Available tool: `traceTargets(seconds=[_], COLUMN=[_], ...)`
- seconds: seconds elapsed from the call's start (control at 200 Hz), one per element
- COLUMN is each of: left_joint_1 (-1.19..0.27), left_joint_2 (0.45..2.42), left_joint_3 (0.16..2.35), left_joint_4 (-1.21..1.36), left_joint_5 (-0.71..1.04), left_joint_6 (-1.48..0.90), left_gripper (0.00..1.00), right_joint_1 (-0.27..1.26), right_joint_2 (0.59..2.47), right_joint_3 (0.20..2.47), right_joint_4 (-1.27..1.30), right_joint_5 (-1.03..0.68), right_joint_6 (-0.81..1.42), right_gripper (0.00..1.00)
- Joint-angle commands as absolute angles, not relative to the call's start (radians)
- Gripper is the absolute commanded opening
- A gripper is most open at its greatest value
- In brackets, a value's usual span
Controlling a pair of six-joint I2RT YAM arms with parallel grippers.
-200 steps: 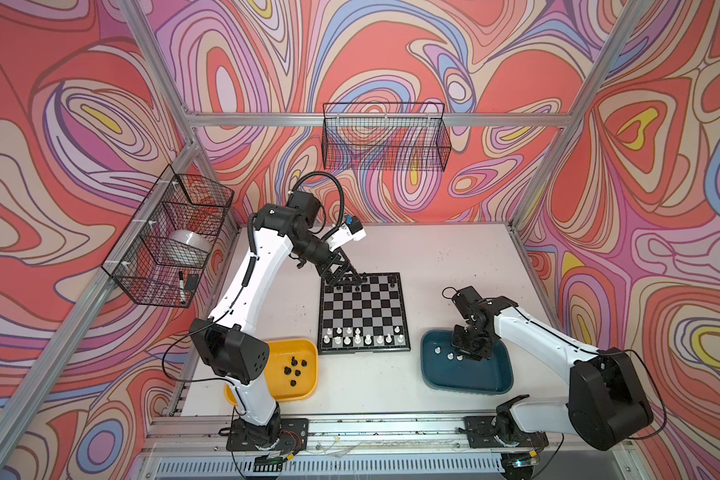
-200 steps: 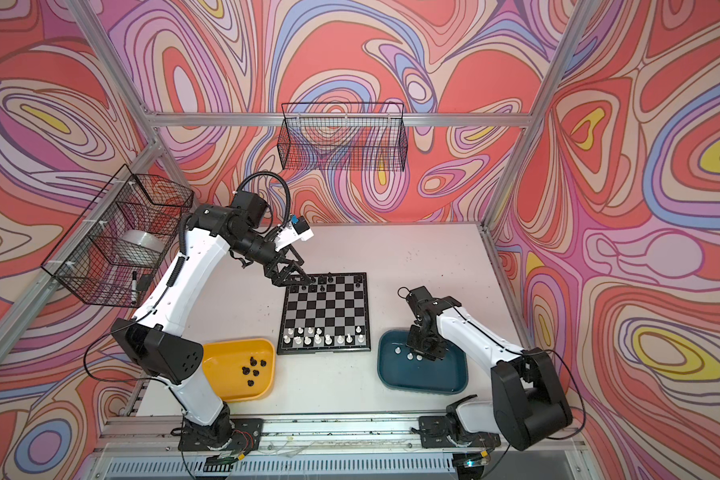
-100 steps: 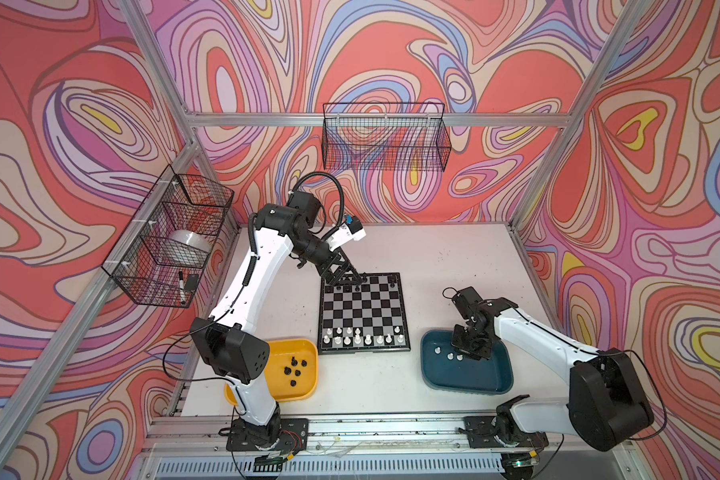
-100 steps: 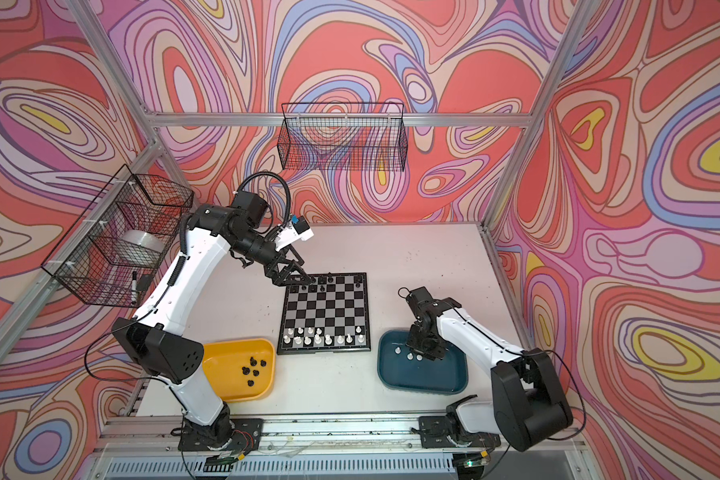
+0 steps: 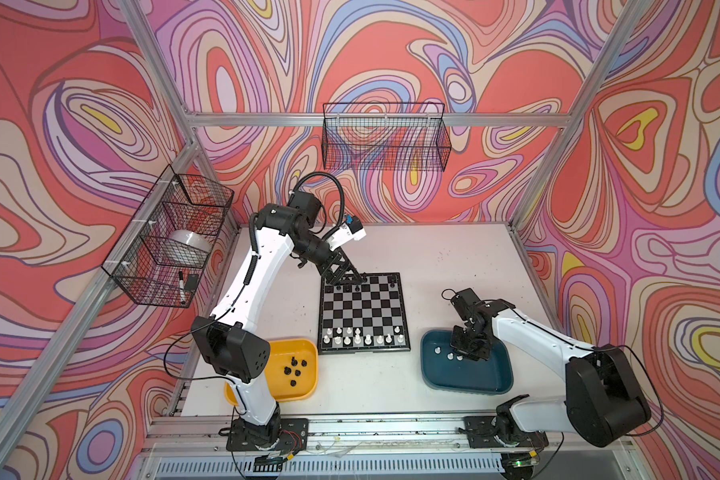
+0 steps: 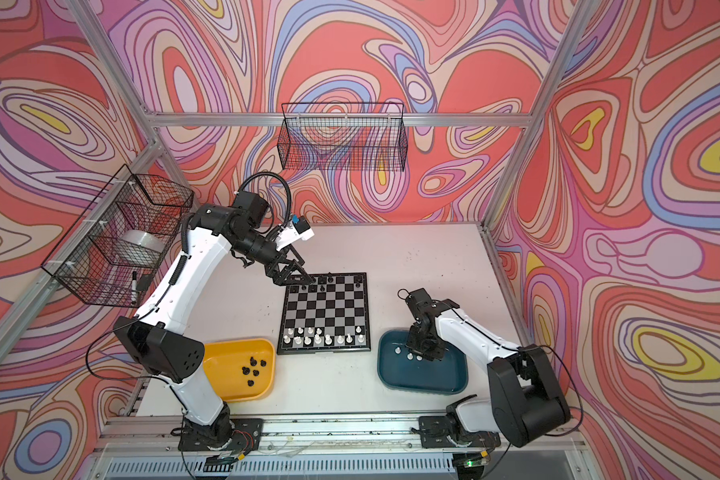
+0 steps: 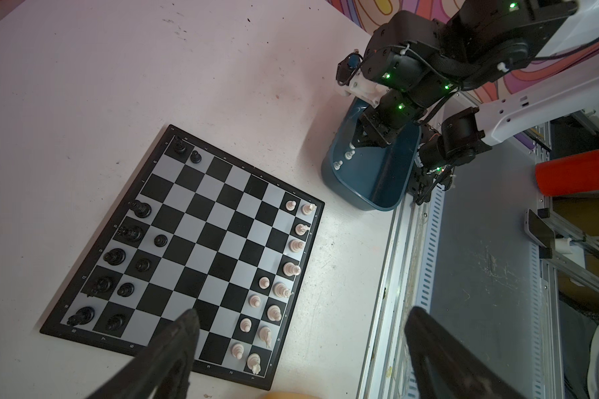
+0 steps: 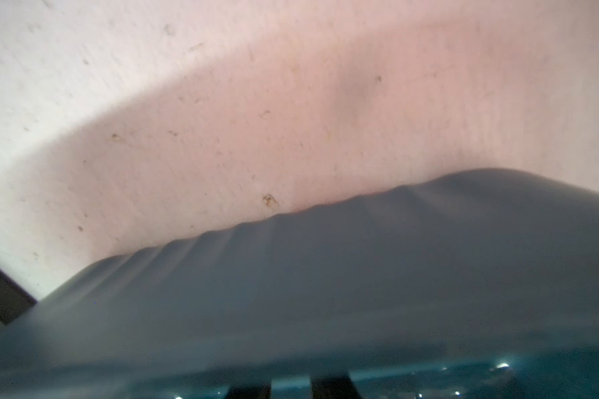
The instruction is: Set up the chess pieces on the board
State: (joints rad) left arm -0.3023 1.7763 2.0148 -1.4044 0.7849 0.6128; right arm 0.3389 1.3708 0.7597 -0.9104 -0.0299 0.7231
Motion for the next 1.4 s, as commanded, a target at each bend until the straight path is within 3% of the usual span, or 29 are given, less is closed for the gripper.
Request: traceTargets(seconds=[0.0, 1.397], left_joint_1=[-0.306, -0.305], left_joint_2=[1.785, 1.799], left_joint_3=[2.029, 2.039], left_joint_4=[-1.405, -1.397], left_joint_5=[0.800, 0.814], left_joint_6=[0.614, 0.606], left_gripper=[0.94, 0.94], right_joint_1=[0.335, 0.335], right_joint_2=[1.386, 1.391], right_joint_3=[0.749, 0.744], right_joint_4=[-0.901, -0.882], right_joint_5=[-0.013, -0.028], right_joint_6=[0.727, 0.717], right_gripper=[0.19, 0.09])
